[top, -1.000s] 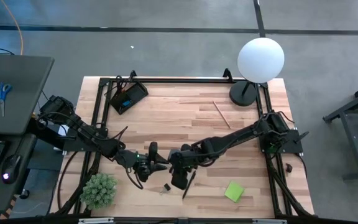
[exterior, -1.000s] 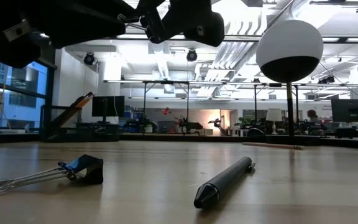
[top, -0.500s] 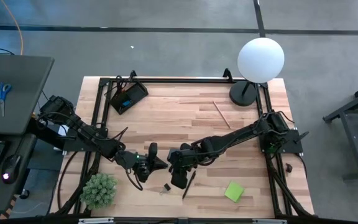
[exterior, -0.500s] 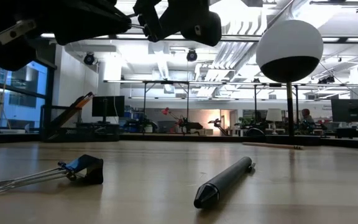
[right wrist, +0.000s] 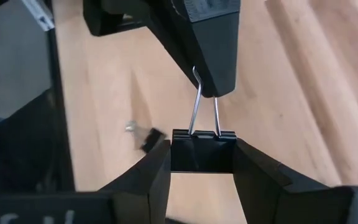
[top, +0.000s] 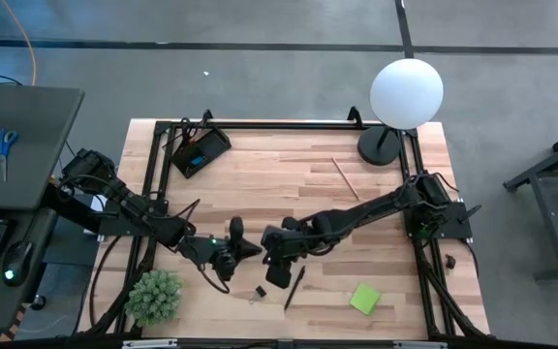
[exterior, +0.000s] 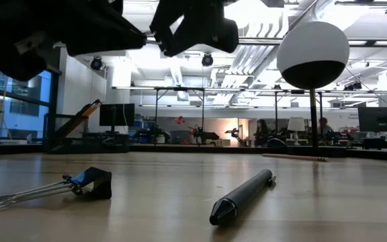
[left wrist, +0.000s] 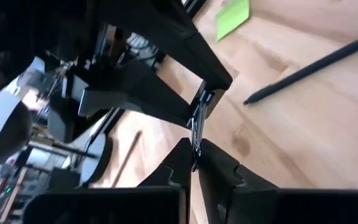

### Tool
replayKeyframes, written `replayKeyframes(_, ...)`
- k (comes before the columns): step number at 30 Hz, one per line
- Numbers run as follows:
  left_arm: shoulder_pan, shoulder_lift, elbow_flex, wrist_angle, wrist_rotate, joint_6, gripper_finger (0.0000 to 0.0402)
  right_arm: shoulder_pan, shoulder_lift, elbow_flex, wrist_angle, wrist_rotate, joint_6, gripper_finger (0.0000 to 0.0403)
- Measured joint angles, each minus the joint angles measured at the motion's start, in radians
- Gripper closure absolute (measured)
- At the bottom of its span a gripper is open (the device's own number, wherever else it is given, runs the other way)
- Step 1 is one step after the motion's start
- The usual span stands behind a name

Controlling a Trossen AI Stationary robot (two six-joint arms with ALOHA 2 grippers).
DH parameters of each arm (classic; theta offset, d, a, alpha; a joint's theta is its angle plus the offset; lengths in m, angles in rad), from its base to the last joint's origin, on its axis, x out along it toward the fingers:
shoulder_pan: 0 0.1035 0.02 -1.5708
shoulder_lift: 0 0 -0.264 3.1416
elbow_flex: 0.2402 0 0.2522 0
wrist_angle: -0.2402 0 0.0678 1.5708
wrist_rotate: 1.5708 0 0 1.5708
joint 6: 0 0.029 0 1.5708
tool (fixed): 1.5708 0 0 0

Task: Pick and place office supplies into organizer
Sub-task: Put the black binder clip into the black desk organizer

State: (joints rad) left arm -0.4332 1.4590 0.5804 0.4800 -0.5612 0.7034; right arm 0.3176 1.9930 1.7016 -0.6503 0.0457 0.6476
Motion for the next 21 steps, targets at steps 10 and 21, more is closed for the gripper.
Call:
replayKeyframes(10,0.0,-0.083,0.0,-0.205,-0.109,-0.143,0.04,0.002,0.0,0.0,-0.083,0.0,0.013,0.023)
replayKeyframes(21,0.003,-0.283,0.0,-0.561,-0.354,-0.331,0.0401,0.027,0.001,-0.003,-0.248,0.038,0.115,0.0179)
